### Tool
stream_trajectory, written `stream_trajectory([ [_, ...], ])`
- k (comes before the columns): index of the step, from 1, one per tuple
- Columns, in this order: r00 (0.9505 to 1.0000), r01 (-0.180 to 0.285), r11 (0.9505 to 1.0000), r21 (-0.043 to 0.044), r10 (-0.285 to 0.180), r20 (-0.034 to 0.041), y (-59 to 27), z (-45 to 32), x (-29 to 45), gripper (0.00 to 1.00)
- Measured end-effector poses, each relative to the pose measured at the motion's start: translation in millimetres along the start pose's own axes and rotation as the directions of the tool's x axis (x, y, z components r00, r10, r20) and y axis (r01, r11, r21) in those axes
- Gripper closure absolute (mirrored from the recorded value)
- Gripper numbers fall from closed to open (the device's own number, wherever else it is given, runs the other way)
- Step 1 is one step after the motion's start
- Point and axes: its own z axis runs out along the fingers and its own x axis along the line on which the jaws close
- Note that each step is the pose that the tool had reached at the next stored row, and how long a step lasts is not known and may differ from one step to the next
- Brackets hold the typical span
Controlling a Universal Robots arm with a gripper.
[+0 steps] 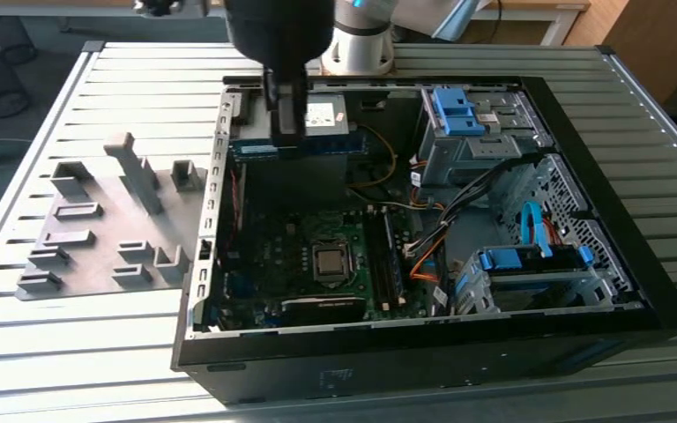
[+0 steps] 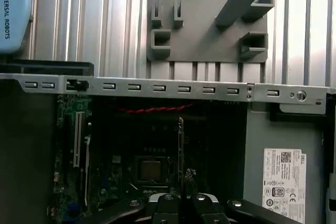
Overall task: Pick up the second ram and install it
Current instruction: 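Pick up the second ram and move it above second insertion slot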
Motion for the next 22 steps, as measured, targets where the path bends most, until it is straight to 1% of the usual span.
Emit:
stream_trajectory([
  [6, 1.0, 0.0, 1.0, 0.0001, 0.0, 0.0002, -27.0, 0.5, 0.6, 0.86],
  [8, 1.0, 0.0, 1.0, 0.0, 0.0, 0.0, -34.9, 0.5, 0.8, 0.86],
  [11, 1.0, 0.0, 1.0, 0.0001, 0.0, 0.0001, -42.8, 0.5, 0.8, 0.86],
  [17, 1.0, 0.0, 1.0, 0.0001, 0.0, 0.0001, -55.4, 0.4, 0.5, 0.86],
  [19, 1.0, 0.0, 1.0, 0.0001, 0.0, 0.0001, -61.7, 0.3, 0.6, 0.86],
  [20, 1.0, 0.0, 1.0, 0.0001, 0.0, 0.0001, -65.7, 0.3, 0.7, 0.86],
  [21, 1.0, 0.0, 1.0, 0.0001, 0.0, 0.0001, -80.2, 0.3, 1.0, 0.86],
  [22, 1.0, 0.0, 1.0, 0.0, 0.0, 0.0001, -84.8, 0.3, 1.0, 0.86],
])
